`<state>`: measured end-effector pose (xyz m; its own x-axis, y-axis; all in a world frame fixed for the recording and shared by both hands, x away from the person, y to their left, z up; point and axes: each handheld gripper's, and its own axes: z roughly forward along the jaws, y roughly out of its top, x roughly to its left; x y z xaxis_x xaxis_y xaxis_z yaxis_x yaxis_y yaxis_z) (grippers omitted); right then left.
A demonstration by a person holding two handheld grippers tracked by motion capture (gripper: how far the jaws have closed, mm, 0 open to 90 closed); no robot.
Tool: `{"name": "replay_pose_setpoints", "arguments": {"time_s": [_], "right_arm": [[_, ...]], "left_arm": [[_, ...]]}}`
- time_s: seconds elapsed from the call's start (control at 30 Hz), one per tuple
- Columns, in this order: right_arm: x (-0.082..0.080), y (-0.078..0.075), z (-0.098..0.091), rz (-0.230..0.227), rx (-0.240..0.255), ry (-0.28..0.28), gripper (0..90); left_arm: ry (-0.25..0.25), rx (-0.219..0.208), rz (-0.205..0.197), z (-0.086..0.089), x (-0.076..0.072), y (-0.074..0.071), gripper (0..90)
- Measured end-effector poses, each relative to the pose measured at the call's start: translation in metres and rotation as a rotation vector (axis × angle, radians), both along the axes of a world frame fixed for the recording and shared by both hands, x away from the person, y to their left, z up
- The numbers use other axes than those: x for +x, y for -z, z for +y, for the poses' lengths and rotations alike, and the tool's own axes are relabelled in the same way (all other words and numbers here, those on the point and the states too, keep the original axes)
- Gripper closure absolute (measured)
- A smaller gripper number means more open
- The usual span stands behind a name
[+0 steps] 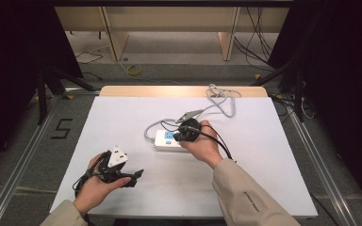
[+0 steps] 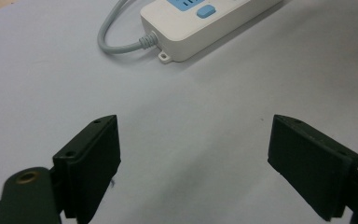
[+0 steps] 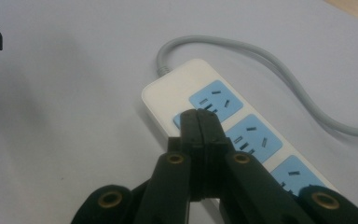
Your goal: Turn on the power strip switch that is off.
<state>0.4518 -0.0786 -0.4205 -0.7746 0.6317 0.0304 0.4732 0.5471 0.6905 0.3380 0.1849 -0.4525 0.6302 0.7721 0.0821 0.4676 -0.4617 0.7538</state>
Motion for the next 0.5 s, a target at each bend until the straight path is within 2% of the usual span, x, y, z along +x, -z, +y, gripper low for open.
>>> {"name": "replay_pose_setpoints", "arguments": {"time_s": [0.5], "right_arm": [[0.0038,0.0009,0.0055,0.008,-0.011,-0.002,90.0]], "left_arm": [[-0.001,-0.004,-0.001,-0.0004,0.0001,0.0001,16.5]]}}
